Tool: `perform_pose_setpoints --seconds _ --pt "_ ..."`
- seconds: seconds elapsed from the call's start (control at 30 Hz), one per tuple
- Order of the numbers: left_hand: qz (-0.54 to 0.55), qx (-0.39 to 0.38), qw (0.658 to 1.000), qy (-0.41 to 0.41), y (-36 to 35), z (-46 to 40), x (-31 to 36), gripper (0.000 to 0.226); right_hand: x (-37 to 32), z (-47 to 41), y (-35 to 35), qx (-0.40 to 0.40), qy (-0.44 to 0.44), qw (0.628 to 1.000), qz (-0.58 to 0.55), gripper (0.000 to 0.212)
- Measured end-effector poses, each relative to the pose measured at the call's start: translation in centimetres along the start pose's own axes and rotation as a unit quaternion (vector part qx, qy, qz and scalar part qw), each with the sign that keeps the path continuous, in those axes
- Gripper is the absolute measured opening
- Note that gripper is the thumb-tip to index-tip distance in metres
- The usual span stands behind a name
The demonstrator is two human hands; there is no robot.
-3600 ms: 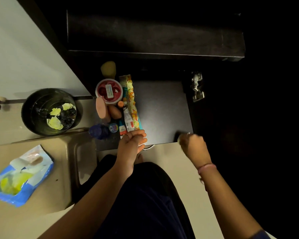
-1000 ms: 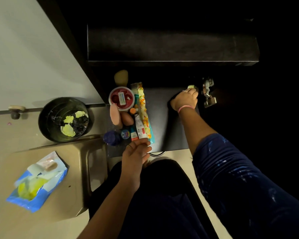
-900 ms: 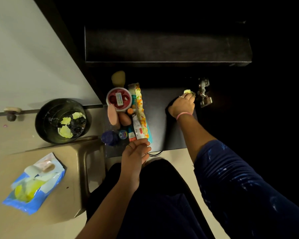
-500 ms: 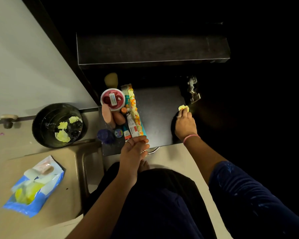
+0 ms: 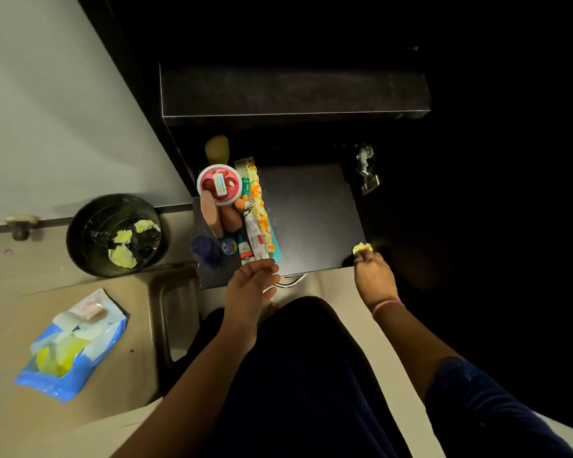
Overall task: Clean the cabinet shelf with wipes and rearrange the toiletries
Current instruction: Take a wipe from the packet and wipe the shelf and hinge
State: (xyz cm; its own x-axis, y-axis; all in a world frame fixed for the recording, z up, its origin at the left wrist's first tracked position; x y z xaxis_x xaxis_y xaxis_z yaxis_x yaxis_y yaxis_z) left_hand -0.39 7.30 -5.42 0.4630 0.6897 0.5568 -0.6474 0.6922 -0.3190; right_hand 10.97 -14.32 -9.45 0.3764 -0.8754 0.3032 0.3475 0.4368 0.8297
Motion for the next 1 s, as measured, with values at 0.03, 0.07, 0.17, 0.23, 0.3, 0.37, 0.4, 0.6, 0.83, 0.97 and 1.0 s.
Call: perform_pose_setpoints --seconds 0.03,0.07,0.17,0.23,0.3,0.37,0.4,0.6,0.83,0.97,1.0 --pt "-0.004 0.0 1.0 0.0 0.1 0.0 0.0 0.012 0.2 0.4 0.0 0.005 0.009 1.0 0.001 0.035" --pt "-0.008 0.0 1.0 0.0 0.1 0.1 -0.1 0.012 0.3 0.7 0.0 0.008 0.02 1.0 0.004 0.034" --pt "-0.019 0.003 1.0 0.001 0.3 0.3 -0.2 0.013 0.3 1.5 -0.1 -0.006 0.045 0.999 0.022 0.035" --pt "-0.027 0.005 1.0 0.002 0.4 0.4 -0.3 0.013 0.1 2.2 -0.4 -0.041 0.048 0.997 0.032 0.035" --pt "-0.032 0.006 0.999 0.004 0.4 0.4 -0.3 0.013 -0.1 3.0 -0.2 -0.049 0.04 0.998 0.027 0.034" --pt "-0.035 0.005 0.999 0.004 0.4 0.6 -0.2 0.013 -0.4 3.6 0.6 -0.025 0.022 0.999 0.012 0.034" --pt "-0.036 0.004 0.999 0.003 0.4 0.6 -0.2 0.012 -0.6 3.9 1.2 -0.007 0.016 1.0 0.01 0.034" --pt "-0.045 -0.005 0.999 -0.002 0.4 1.2 0.3 0.013 -0.8 5.1 5.7 0.087 -0.06 0.99 -0.094 0.028" --pt "-0.035 -0.022 0.999 -0.02 0.4 2.9 2.1 0.016 0.6 3.7 12.7 0.043 -0.147 0.655 -0.74 0.016" --pt "-0.025 -0.021 0.999 -0.024 1.0 3.7 2.7 0.014 -0.9 1.8 20.3 0.05 -0.077 0.565 -0.82 0.022" --pt "-0.024 -0.019 0.999 -0.027 1.1 3.9 2.9 0.013 -1.5 1.1 22.4 0.063 -0.05 0.561 -0.824 0.02"
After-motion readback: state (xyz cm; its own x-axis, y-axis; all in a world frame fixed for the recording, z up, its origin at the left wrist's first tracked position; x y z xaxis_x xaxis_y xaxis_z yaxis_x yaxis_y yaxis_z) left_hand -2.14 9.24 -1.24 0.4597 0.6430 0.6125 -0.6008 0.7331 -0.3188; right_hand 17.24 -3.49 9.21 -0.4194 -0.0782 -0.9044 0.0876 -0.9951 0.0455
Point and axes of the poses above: each hand's wrist, its own z-axis away from the middle knuckle, its own y-axis out of the back of the hand, x = y × z, the point moved 8 cm from there along -z, towards the middle knuckle, and after that the axes turned 3 degrees about z, right-handed, at the moved point
